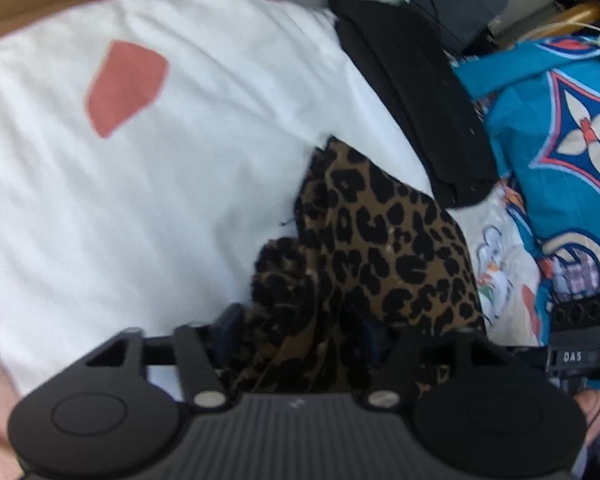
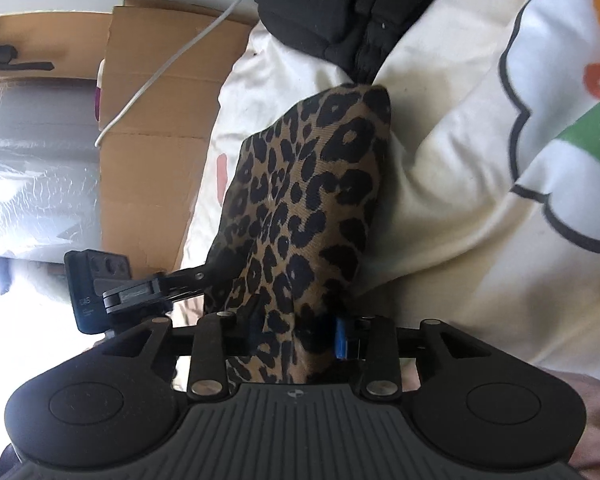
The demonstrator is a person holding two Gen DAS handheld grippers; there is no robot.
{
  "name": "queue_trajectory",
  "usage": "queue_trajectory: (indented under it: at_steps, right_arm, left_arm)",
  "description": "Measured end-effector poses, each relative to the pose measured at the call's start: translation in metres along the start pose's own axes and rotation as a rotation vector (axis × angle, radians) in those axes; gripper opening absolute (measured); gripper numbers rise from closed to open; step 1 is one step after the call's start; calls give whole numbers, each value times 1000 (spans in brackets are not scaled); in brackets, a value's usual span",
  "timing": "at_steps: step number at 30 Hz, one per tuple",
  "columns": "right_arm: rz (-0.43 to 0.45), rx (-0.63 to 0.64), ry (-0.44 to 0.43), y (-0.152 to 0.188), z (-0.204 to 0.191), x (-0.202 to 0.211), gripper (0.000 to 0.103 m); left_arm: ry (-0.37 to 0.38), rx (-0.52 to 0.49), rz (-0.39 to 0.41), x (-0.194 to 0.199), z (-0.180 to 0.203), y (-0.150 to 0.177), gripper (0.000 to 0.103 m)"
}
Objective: Fold clothes
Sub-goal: 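Carry the held trouser bundle with both tools toward the black garment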
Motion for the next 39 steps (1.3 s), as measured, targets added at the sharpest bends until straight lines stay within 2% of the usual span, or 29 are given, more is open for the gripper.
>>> queue_trajectory:
  at_steps: [1,2,4,6,7,8,10,11,16,20,25,31,39]
  right_arm:
    - [2,-14,4,-2,1,-3,36]
    - [6,-28,12,-4,3,-6,36]
    - [7,-48,17,-5,3,-11,35]
    - [8,-47,29,-3,2,-16,19]
    - [6,-53,42,-1,3,-18,15]
    - [7,-58,55,2,3,-21,11]
    - [17,-64,83,5,2,-23,8]
    - [20,-56,96,6,-1,-22,7]
    - [0,19,143,3,-26,-15,6]
    - [-8,99,146,-2,-51,-9,6]
    - [1,179,103,-8,-81,5,5]
    - [21,312,35,-11,-142,35,5]
    - [71,486,-9,-25,-220,89,5]
  left_arm:
    - [35,-2,-21,-3,2,-2,90]
    - [59,-5,-40,-6,3,-2,92]
    - [73,-25,-66,-10,6,-4,88]
    - [52,-32,-81,-9,3,-5,68]
    - [40,-34,-89,-9,1,-6,47]
    - [44,-10,-95,-8,-2,-6,39]
    - [57,35,-99,-5,-5,-7,31]
    - [50,20,-92,-4,-2,-6,28]
    - [23,-30,-53,8,14,-7,24]
    - [5,-41,22,35,28,-9,24]
    - [-24,-58,130,77,50,-11,23]
    - [-59,-77,259,128,77,-14,23]
    - [-109,-103,417,201,139,-23,23]
Point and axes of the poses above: each gripper's, at about its wrist camera, not at the fingertips, and x roughly against the way its jaws point, z to its right, y to its underside, the point moved 6 cm from there along -x, roughly the way its jaws point, and after that the axes turned 10 degrees about z, right-handed, at the moved point
